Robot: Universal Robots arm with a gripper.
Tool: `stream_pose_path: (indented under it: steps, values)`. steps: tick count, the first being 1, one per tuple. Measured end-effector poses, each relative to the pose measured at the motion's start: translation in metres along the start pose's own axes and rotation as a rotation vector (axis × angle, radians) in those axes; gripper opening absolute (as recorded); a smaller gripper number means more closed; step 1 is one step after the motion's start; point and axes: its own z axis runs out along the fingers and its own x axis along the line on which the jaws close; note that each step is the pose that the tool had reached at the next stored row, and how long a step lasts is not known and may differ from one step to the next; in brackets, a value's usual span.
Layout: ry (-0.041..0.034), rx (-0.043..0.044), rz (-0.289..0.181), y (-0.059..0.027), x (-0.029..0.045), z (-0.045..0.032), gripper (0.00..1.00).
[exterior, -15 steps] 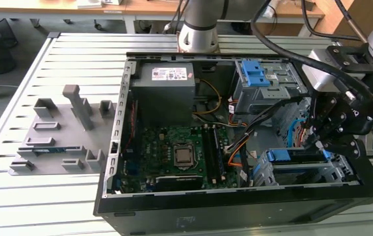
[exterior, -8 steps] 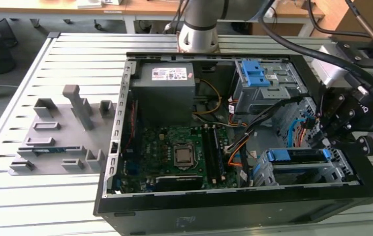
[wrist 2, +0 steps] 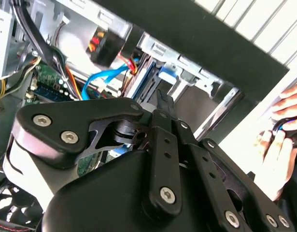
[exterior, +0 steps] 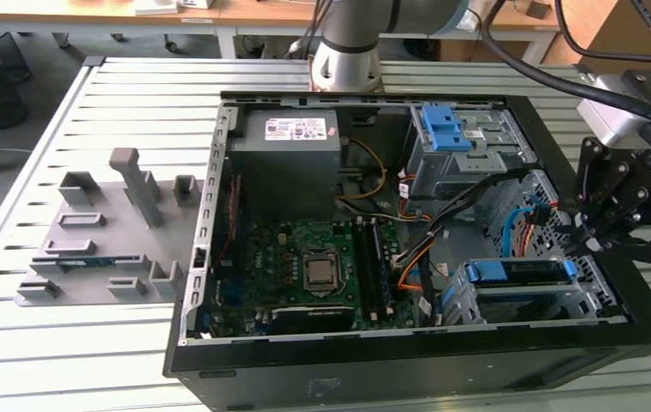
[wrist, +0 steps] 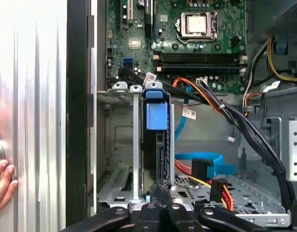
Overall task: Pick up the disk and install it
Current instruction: 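Insert the first disk wire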
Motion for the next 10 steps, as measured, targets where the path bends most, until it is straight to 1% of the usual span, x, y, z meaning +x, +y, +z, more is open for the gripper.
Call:
stream_pose_path:
  steps: [1,3,10]
  values:
    - [0.0,0.0001,0.0,-0.0023,-0.0004,-0.0001,0.11]
    - [0.0,0.0,0.0,-0.0044,-0.0009,-0.0002,0.11]
    - [-0.0001,0.0,0.0,-0.0044,-0.0041,-0.0055,0.11]
